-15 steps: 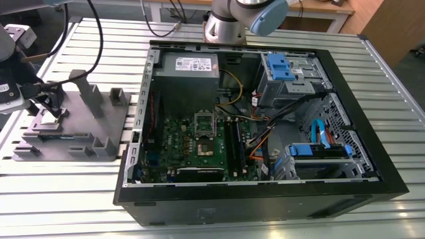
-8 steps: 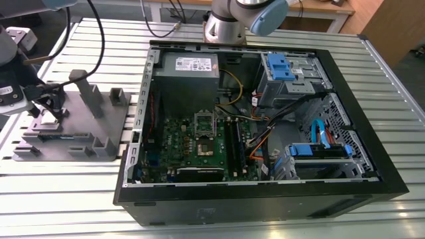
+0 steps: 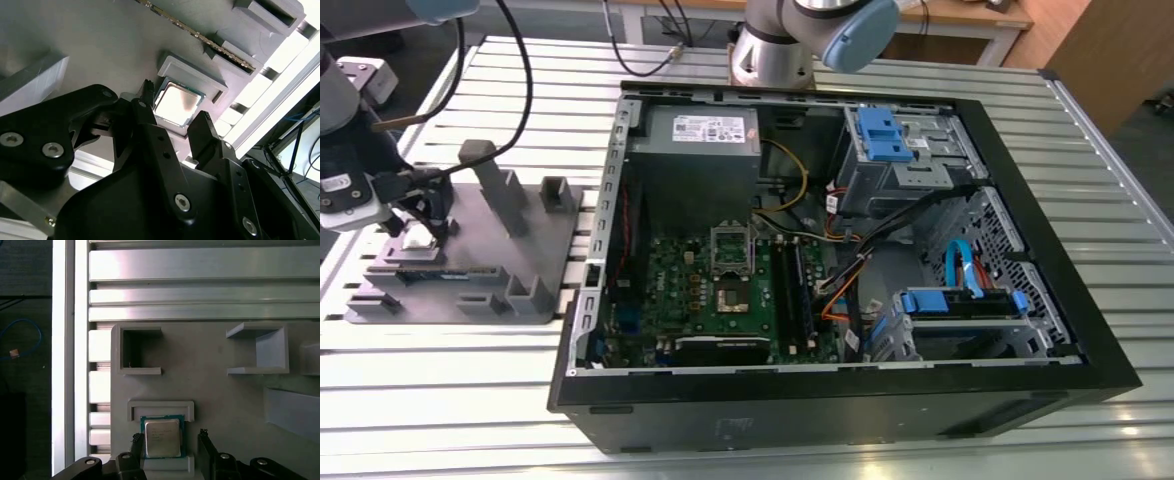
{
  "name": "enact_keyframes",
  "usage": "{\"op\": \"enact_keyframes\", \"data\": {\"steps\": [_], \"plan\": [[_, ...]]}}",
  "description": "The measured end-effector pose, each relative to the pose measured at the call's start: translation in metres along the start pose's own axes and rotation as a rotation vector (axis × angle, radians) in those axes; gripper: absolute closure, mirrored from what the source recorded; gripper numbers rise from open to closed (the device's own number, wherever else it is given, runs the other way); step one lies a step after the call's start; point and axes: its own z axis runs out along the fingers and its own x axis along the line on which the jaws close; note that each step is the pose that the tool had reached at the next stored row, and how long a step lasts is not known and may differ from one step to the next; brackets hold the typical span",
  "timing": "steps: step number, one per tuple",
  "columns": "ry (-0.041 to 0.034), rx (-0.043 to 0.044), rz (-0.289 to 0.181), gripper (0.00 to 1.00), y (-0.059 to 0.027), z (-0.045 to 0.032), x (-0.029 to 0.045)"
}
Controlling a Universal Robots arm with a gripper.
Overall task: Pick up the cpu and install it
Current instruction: 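Pick up the cpu and move it towards the insertion slot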
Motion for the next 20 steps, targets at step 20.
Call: {"op": "enact_keyframes", "data": {"steps": [20], "plan": [[-0.0001, -0.0001, 0.0, 0.39, 0.0045, 0.0084, 0.0063]]}}
